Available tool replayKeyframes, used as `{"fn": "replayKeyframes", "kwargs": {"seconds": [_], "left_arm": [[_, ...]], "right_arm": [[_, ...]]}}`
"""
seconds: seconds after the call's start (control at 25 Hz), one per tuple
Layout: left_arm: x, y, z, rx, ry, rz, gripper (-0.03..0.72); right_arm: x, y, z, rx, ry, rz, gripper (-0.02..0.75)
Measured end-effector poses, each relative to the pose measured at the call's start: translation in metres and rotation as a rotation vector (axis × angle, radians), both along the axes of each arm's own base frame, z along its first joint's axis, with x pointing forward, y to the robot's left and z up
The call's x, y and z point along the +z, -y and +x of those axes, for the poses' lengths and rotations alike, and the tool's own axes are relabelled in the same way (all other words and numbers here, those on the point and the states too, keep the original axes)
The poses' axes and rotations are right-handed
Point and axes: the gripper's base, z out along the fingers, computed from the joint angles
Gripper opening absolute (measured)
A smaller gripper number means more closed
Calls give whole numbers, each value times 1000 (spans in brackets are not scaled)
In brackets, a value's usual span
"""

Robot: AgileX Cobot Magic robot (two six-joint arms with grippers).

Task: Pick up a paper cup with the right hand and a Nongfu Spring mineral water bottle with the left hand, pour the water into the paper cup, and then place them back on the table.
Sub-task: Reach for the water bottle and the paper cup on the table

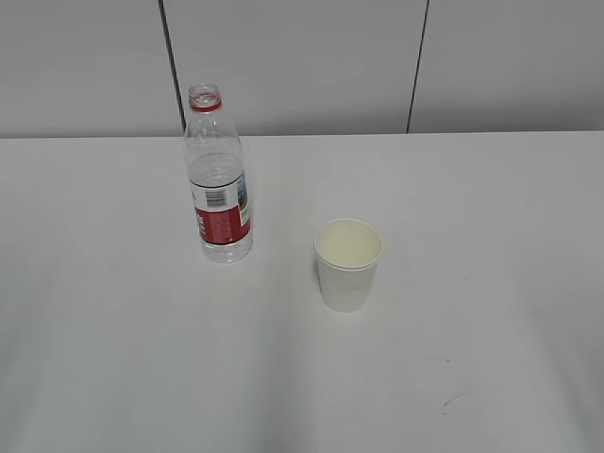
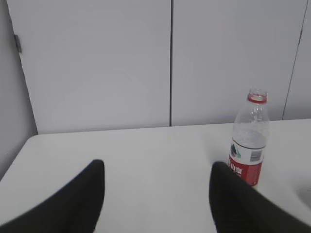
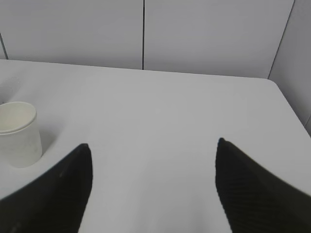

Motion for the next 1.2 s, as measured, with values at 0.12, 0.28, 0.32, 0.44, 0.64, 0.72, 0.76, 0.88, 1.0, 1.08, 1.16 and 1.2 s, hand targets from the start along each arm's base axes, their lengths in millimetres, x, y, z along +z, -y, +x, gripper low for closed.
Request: {"fn": "replayKeyframes", "kwargs": {"seconds": [0.12,0.28,0.32,0.44,0.64,0.72,0.76,0.88,1.0,1.08,1.16,1.2], "left_arm": [[2,0,0,4,25,4,417],[3,-1,0,5,36,6,417],[3,-1,0,6,41,5,417],[2,-1,3,8,71,4,416],[-2,-1,8,12,130,0,415],[-2,-1,11,14,152,-1,415],[-2,-1,13,14,154,-2,415],[-4,-1,23,16,128,-1,415],[-5,0,35,17,80,1,414],[-7,0,44,17,40,3,411],[-9,0,52,18,1,4,410],[-11,0,57,18,-21,5,408]], "right_arm": [[0,0,1,-1,2,2,582],[0,1,2,-6,18,2,582],[0,1,3,-9,31,1,582],[-3,2,5,-20,65,3,582],[-7,4,10,-36,99,3,582],[-7,4,13,-40,96,5,582],[-7,5,14,-41,93,5,582],[-8,5,18,-45,74,8,582],[-8,6,22,-50,74,8,582],[-7,6,24,-53,73,8,582],[-10,7,26,-56,68,5,582],[-12,7,27,-59,63,4,582]]}}
